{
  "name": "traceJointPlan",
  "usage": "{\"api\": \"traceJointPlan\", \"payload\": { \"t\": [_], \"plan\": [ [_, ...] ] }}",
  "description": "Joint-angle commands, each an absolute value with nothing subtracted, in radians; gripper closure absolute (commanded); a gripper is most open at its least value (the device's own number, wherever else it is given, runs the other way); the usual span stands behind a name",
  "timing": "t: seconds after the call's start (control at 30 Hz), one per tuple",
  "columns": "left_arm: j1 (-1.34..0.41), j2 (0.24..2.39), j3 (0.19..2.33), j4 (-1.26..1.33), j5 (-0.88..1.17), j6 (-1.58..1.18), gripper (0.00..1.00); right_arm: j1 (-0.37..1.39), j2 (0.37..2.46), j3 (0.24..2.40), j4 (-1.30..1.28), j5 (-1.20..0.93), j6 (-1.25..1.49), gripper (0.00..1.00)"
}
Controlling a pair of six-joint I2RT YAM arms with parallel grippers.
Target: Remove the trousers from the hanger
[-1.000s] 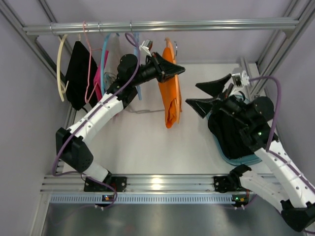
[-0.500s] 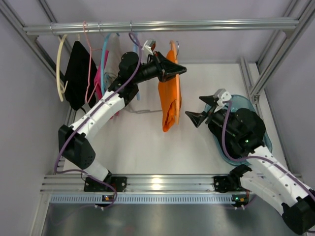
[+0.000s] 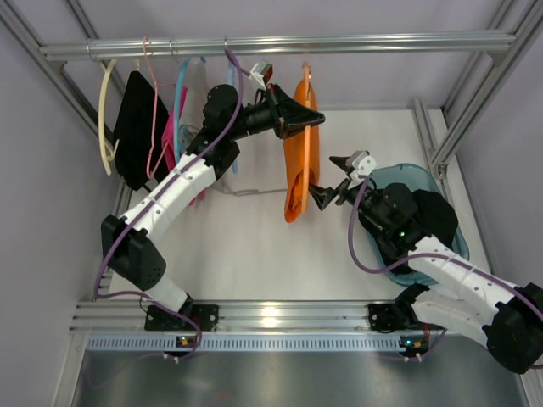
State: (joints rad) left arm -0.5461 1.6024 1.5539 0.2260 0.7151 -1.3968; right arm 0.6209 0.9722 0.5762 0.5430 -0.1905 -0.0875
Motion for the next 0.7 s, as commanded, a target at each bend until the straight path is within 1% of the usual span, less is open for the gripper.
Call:
{"api": "traceJointPlan", "payload": {
  "t": [0.0, 0.27, 0.5, 0.67],
  "plan": [
    [-0.545, 1.549, 1.652, 0.469, 0.732, -1.359, 1.0, 0.637, 0.974, 0.626, 0.652, -0.138, -0.141, 0.04],
    [-0.546, 1.545, 1.663, 0.46, 0.735, -1.35, 1.0, 0.634, 0.95, 0.607, 0.634, -0.13, -0.155, 0.07],
    [-0.546, 1.539, 1.667, 0.46, 0.732, -1.327, 1.0, 0.635, 1.031, 0.652, 0.666, -0.101, -0.107, 0.1],
    [-0.546, 1.532, 1.672, 0.46, 0.736, -1.318, 1.0, 0.634, 1.071, 0.669, 0.699, -0.043, -0.156, 0.17]
  ]
}}
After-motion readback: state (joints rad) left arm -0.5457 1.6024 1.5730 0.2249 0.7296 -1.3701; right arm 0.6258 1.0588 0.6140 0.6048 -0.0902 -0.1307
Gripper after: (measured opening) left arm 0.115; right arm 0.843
